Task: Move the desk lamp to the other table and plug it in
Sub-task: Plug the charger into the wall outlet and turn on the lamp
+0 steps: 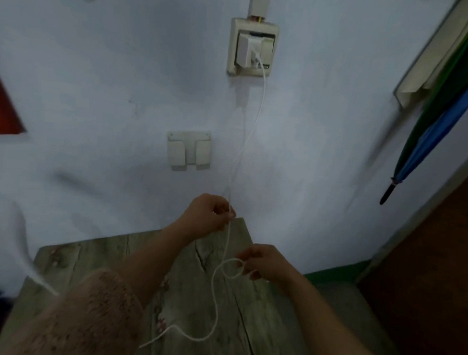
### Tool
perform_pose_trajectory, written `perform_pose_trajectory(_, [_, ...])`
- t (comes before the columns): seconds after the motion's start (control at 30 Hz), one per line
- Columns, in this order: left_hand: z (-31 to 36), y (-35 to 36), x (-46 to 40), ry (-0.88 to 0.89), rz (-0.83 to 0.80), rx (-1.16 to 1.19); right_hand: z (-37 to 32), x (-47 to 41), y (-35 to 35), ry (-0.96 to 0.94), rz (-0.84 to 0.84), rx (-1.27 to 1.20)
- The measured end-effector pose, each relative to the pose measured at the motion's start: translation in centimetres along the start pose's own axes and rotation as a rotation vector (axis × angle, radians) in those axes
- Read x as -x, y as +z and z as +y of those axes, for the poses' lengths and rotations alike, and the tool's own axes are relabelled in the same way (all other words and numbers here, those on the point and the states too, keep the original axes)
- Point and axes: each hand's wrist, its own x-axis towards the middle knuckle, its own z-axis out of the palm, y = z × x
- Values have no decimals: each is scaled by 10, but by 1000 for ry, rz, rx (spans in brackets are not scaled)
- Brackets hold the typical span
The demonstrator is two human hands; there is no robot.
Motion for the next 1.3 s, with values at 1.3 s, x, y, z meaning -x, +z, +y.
perform_pose_trajectory(1.3, [-66, -31, -41, -29, 365, 137, -19, -157, 75, -263, 291, 347])
